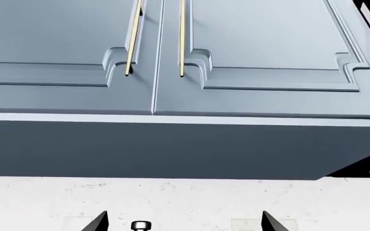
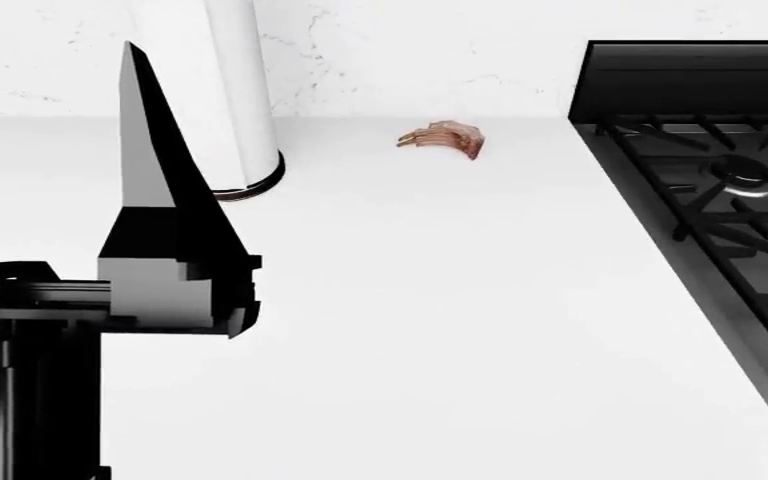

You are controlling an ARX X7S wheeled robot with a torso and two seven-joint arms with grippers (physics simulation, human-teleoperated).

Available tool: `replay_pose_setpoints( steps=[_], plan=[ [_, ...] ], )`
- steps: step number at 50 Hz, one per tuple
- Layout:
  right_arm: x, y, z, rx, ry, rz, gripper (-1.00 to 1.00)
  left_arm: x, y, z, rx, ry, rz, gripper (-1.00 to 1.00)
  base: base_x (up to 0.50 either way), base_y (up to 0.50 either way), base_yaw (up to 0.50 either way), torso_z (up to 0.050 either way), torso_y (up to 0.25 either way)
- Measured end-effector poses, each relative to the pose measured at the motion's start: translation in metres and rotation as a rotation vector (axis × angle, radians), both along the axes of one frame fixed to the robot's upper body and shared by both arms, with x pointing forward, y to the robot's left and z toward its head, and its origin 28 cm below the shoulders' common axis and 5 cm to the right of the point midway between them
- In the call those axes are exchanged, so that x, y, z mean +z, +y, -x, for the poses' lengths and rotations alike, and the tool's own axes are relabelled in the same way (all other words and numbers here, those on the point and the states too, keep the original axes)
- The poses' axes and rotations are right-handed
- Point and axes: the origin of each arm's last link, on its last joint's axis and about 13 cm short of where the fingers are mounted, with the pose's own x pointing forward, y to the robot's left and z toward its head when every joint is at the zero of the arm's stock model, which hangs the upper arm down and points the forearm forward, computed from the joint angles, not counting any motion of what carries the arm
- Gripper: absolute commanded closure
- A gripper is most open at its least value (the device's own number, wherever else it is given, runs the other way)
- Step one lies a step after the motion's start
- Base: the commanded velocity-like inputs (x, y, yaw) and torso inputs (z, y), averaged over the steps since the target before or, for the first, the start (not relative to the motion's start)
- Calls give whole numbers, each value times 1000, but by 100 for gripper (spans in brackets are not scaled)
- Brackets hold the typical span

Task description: Close the microwave door

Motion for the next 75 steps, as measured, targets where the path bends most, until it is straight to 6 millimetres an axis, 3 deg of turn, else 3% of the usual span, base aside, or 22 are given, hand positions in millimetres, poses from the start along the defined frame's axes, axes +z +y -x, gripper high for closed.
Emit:
replay_pose_setpoints(
  steps=[26,54,75],
  plan=[
    [50,-2,0,-28,-57,12,-100,0,0,1,0,0,0,-100,0,0,0,0,0],
    [114,-6,-31,-44,-47,-25,-100,0,0,1,-5,2,0,-100,0,0,0,0,0],
    [148,-8,-35,-80,-68,-21,-100,0,-1,1,-5,4,-2,-100,0,0,0,0,0]
  ],
)
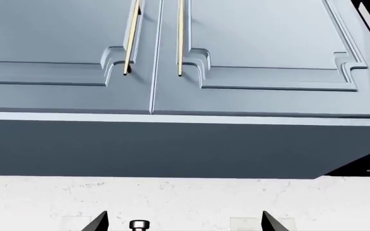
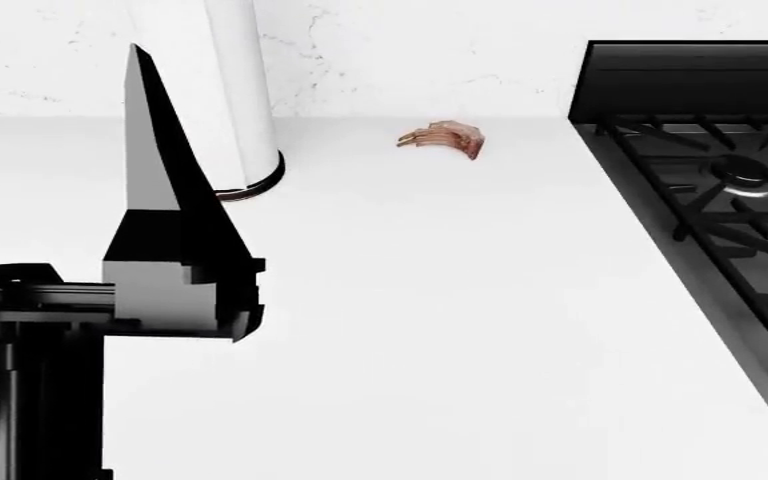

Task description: Close the microwave door

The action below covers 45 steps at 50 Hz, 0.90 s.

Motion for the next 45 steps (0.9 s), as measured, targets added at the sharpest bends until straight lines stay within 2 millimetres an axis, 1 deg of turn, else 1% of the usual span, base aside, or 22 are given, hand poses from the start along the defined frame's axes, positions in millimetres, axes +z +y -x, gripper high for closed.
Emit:
replay_pose_setpoints(
  steps=[9,19,45],
  plan=[
    [6,-3,-1,-21,-4,7,-100,0,0,0,0,1,-1,-100,0,0,0,0,0],
    [9,-10,-2,-46,-2,2,-100,-1,0,-1,0,2,-3,-100,0,0,0,0,0],
    [4,-29,-16,-99,32,-12,-100,-2,-1,-1,-2,4,-5,-100,0,0,0,0,0]
  ],
)
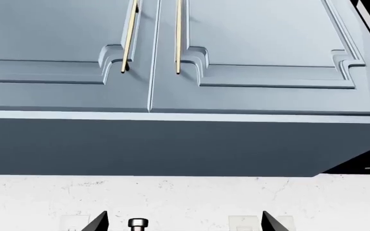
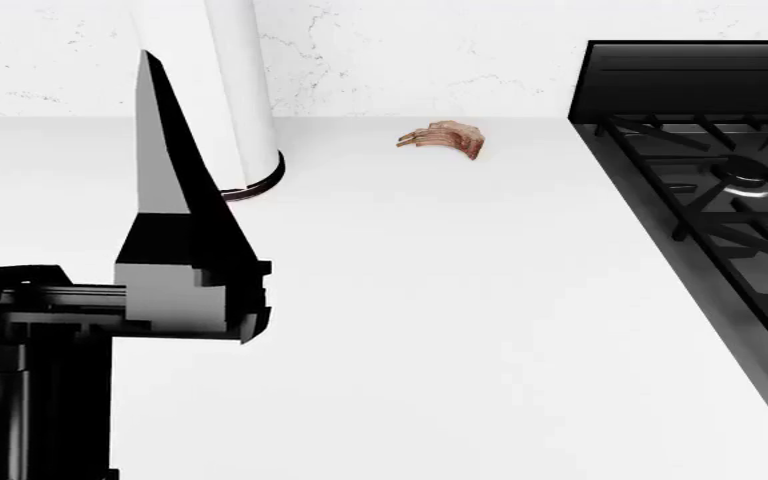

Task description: Close the microwave door

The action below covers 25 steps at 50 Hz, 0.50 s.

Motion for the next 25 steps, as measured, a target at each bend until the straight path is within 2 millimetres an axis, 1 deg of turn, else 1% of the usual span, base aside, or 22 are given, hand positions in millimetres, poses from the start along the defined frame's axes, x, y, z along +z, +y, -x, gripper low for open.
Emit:
replay_pose_setpoints(
  steps=[12,25],
  plan=[
    [1,-10,-8,-24,12,-21,-100,0,0,0,-1,1,-2,-100,0,0,0,0,0],
    [2,-18,-12,-40,16,-37,-100,-1,-1,-1,-1,3,-5,-100,0,0,0,0,0]
  ],
)
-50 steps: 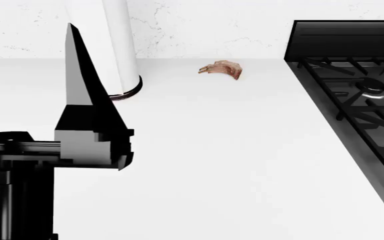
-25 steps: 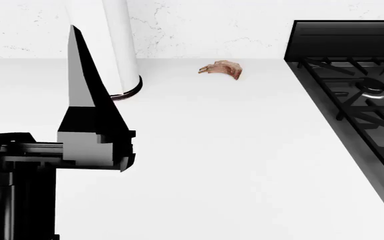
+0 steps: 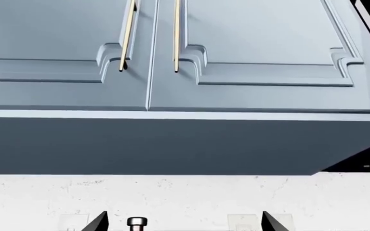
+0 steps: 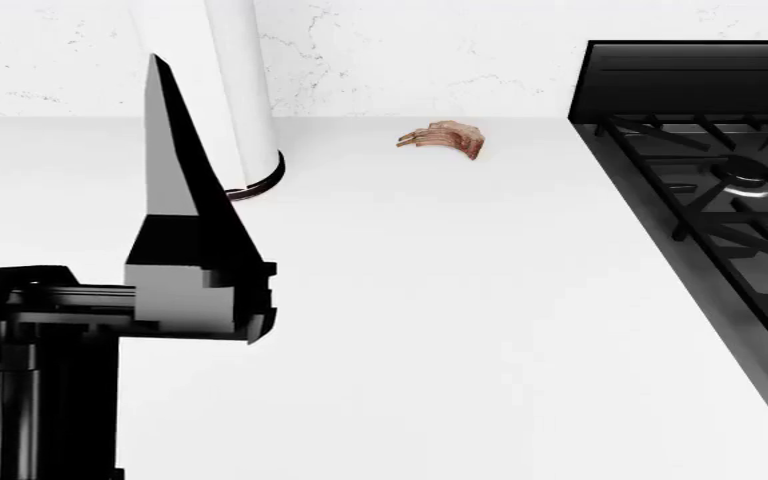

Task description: Close the microwave door

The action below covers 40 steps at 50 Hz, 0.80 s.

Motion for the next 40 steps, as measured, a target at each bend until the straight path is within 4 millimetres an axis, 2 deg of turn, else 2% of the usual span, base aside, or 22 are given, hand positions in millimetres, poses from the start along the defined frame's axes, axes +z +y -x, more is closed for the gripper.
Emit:
replay_pose_setpoints(
  steps=[26,40],
  plan=[
    [1,-7,-1,106,-12,-25,-100,-1,-1,-1,1,4,-5,-100,0,0,0,0,0],
    [4,-19,-1,172,-16,-75,-100,-2,-2,-2,1,8,-8,-100,0,0,0,0,0]
  ],
)
